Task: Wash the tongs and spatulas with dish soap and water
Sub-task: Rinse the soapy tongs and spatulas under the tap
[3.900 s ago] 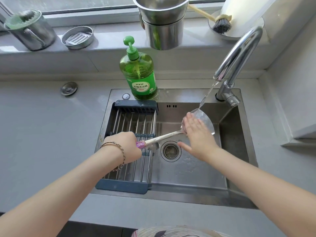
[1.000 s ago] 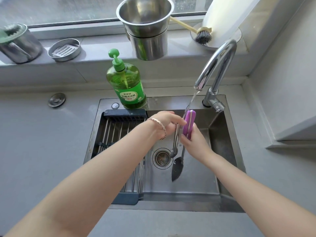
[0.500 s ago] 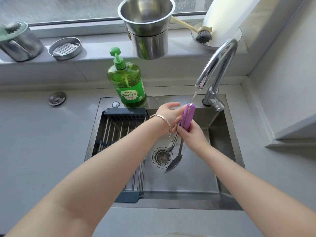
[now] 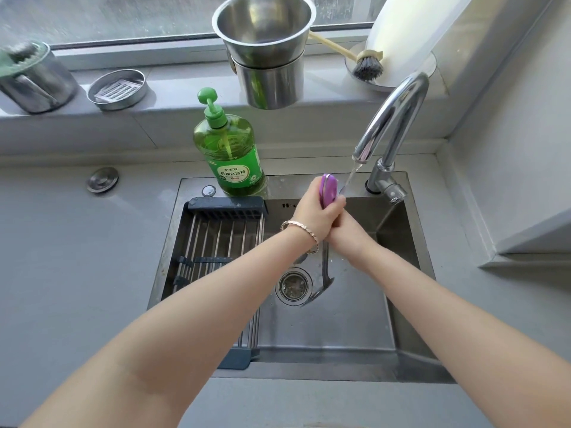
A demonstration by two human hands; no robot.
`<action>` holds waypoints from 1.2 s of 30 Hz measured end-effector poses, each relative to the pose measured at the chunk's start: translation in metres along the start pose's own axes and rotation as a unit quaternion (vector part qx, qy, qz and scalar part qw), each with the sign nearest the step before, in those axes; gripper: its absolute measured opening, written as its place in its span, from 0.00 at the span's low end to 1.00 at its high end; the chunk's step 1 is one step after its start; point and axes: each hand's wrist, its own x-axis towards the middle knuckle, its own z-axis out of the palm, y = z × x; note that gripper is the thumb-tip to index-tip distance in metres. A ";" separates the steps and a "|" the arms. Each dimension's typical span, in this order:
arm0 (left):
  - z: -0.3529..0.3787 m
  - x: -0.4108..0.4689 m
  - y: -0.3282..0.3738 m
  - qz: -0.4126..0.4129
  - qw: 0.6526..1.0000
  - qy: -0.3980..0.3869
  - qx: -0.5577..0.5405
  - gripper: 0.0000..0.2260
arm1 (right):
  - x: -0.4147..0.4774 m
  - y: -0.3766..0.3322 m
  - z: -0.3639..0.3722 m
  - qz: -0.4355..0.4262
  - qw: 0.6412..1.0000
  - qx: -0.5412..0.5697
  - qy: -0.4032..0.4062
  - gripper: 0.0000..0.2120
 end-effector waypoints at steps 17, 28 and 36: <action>-0.016 0.010 0.014 -0.047 0.979 -0.087 -0.178 0.11 | -0.023 0.070 -0.078 0.193 0.963 0.008 0.188 0.19; -0.037 -0.006 0.000 -0.023 0.987 0.012 -0.157 0.08 | 0.048 0.043 -0.058 0.244 0.933 0.014 0.263 0.28; -0.028 -0.015 -0.003 -0.046 0.988 0.029 -0.144 0.05 | 0.016 0.027 -0.073 0.232 0.954 0.097 0.161 0.27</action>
